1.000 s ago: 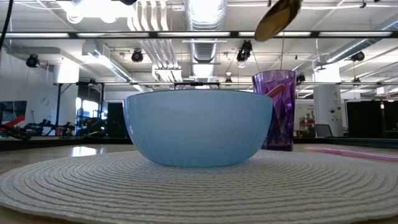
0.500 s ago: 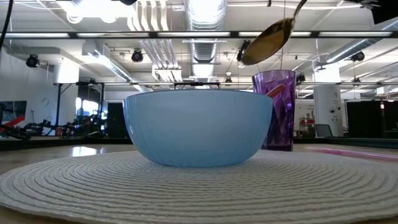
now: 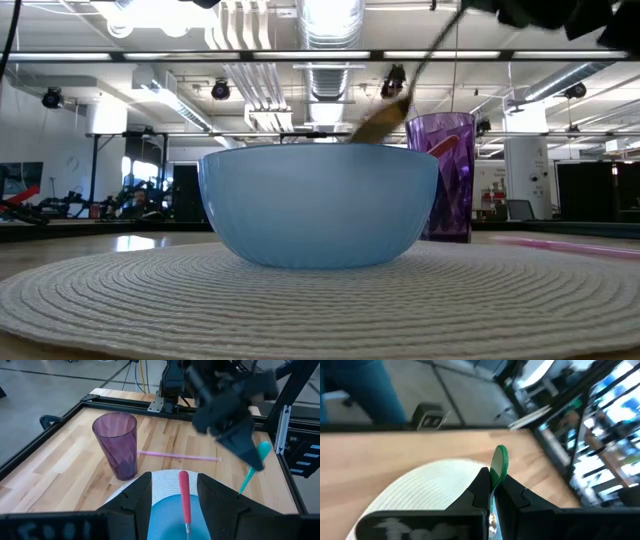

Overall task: Pick & Place Utensil
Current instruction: Put the green spoon into the blue bowl

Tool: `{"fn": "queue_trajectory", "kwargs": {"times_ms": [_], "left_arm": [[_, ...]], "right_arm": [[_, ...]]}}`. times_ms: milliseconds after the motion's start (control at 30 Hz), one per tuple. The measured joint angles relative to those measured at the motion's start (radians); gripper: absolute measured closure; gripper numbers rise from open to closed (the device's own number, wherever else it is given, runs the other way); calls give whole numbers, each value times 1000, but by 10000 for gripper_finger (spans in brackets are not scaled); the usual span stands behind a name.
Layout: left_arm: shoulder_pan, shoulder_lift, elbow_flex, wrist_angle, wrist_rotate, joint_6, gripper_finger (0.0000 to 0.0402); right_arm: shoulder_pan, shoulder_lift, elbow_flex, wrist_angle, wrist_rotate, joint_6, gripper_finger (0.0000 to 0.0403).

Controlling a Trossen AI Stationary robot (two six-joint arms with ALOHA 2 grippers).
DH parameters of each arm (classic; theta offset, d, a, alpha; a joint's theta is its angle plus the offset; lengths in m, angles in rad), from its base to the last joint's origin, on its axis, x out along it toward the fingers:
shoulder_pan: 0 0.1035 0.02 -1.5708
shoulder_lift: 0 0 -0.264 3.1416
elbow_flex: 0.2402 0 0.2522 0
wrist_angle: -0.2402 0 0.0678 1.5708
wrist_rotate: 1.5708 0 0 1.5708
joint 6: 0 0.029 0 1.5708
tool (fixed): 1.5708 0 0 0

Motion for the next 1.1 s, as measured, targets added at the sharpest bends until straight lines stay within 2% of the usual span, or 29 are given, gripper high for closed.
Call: {"fn": "queue_trajectory", "kwargs": {"times_ms": [333,1100], "left_arm": [[0,0,0,-7,1,0,250],[0,0,-2,-13,3,-17,250]], "right_arm": [[-15,151,60,10,-18,-2,394],[-50,175,61,-31,-9,-33,394]]}}
